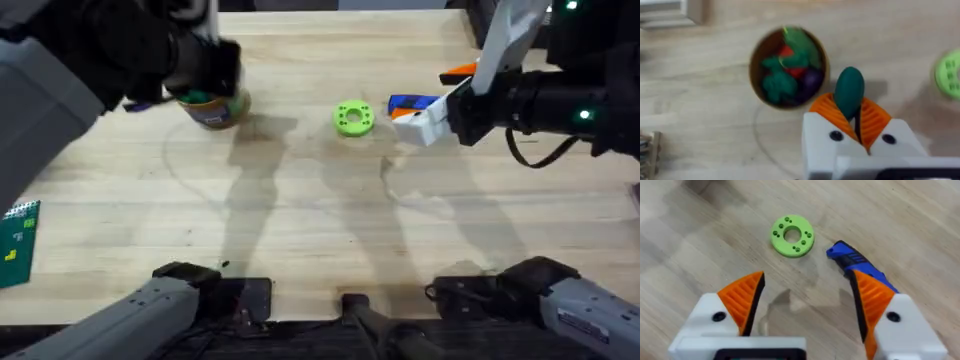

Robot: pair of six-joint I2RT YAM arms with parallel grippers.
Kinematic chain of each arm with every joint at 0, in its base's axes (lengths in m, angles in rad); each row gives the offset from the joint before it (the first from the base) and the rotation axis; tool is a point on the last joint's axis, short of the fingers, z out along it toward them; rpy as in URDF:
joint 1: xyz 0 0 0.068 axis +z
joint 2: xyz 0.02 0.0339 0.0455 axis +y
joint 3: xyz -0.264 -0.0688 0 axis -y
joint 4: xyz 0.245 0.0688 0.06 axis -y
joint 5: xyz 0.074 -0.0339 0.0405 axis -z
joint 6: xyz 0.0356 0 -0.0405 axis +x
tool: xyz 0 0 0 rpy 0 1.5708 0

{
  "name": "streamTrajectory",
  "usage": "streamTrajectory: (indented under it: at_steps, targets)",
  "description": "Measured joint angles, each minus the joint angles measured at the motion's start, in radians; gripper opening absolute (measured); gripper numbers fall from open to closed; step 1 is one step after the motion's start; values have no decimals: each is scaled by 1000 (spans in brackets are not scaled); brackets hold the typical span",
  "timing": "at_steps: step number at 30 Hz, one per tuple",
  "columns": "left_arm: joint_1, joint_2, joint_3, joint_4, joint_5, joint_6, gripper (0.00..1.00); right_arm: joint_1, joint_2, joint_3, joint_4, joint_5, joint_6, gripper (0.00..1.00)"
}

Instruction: Pick up the gripper from the table and insert it into the empty holder that is missing its gripper. Then pick up a screw, insert it into the mounting hole, and use the screwdriver to tighten it. Finally, clean up the table by picking up the vegetable and placing it into the bucket.

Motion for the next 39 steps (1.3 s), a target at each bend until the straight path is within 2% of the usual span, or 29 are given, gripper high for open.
streamTrajectory:
  at_steps: [4,5,7,9,12,19,23,27,28,29,35,36,37,39]
  targets:
    - [82,31,0,137,-2,10,29,0,0,0,0,0,0,990]
    - [138,84,0,198,16,11,29,0,0,0,-1,0,0,990]
    - [161,124,0,222,33,10,29,0,0,0,0,0,0,990]
    - [174,209,0,270,53,10,29,0,0,0,-1,0,0,990]
    - [177,262,0,279,58,8,29,0,0,0,-1,0,0,990]
    - [181,309,0,253,69,6,42,0,0,0,-1,0,0,989]
    - [182,309,0,214,71,5,244,0,0,0,-1,0,0,988]
    - [182,309,0,207,69,2,584,0,0,0,0,0,0,988]
    - [182,309,0,208,67,4,705,0,0,0,0,0,0,988]
    - [187,306,13,202,60,2,936,0,0,0,0,0,0,989]
    - [186,255,104,119,61,2,970,0,0,0,0,0,0,989]
    - [186,235,126,91,61,2,971,0,0,0,-1,0,0,989]
    - [186,169,178,-7,61,2,971,0,-1,0,-5,0,3,989]
    - [186,118,194,-83,60,4,974,0,-8,0,-11,0,23,990]
